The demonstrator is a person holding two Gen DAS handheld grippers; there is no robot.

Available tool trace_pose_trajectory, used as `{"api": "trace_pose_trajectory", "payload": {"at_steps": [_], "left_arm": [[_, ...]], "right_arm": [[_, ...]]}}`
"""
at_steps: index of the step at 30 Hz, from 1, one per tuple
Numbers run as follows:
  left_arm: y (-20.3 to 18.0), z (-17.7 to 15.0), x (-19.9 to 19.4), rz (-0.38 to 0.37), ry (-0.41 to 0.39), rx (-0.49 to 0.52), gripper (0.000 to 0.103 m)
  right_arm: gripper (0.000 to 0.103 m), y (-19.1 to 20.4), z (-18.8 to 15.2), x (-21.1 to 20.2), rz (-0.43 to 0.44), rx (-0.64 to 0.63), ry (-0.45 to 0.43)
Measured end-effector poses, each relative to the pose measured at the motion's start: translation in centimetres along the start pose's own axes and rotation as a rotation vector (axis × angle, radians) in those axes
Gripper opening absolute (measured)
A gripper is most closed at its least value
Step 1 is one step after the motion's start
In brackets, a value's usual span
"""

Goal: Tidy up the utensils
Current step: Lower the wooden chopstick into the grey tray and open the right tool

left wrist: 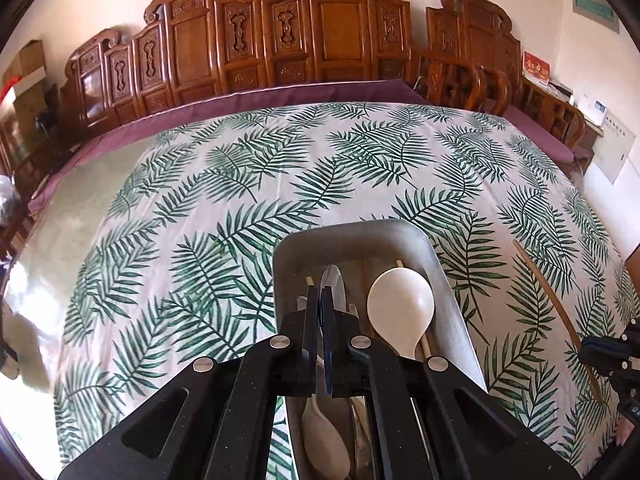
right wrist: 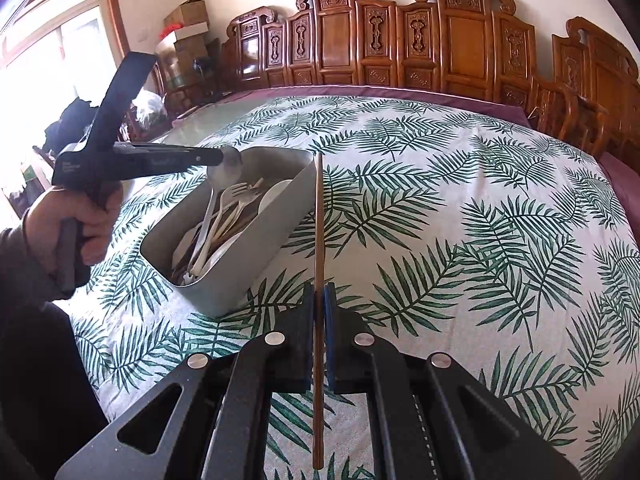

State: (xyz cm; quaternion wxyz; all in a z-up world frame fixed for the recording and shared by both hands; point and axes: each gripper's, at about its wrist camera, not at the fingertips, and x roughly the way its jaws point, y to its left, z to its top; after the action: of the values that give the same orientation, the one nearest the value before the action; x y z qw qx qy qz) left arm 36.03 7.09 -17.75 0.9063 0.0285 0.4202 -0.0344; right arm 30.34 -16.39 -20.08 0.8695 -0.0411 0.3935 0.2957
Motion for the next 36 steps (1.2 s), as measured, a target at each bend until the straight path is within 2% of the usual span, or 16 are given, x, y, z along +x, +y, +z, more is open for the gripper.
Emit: {"api": "trace_pose_trajectory", "payload": {"at_steps": [6,10,13,16,20,25,27,29,36], "left_arm": [[0.1,-0.5,1.0,-0.045,0.018,-0.016,0.001],[0.5,-0.6,1.2,-0.053,0.015,-0.028,0.005],[1.1,-0.5,1.0,-0.09,0.019,-0.068,0.008],[1.3,-0.4,0.2,-0.092,-0.005,-0.07,0.019],[2.0,-0.2,-0.9,-0.102,-0.033,-0.086,0.028],[2.9,0.1,-2.5,-0.072,-0.078,-0.085,0.042],[3.5,0.1,-2.9,-0.066,-0.088,-0.093,0.044],[4.2,0.2,-3.3,-0.049,-0.099,-0.104,0.055],[6.5,0.3,-3.9,-0.013,-0.115,-0.146,0.069]], "right_arm": [[0.006,0.4,0.3,0.4,-0.016,-0.012,0.002],[0.006,0.8,1.2,0.7,0.016,0.007,-0.002],[0.006,1.4,2.5,1.2,0.037,-0.002,-0.011],[0.006,2.4,3.8,2.0,0.05,-0.017,-0.009],[0.006,3.7,4.9,3.2,0.072,-0.018,-0.008],[0.006,5.7,6.2,4.6,0.096,0.0,-0.011],[0.006,6.3,6.5,5.1,0.097,0.002,-0.009],[0.006,6.9,6.8,5.8,0.099,0.009,-0.004],[0.006,8.3,7.6,8.5,0.107,0.062,0.02]]}}
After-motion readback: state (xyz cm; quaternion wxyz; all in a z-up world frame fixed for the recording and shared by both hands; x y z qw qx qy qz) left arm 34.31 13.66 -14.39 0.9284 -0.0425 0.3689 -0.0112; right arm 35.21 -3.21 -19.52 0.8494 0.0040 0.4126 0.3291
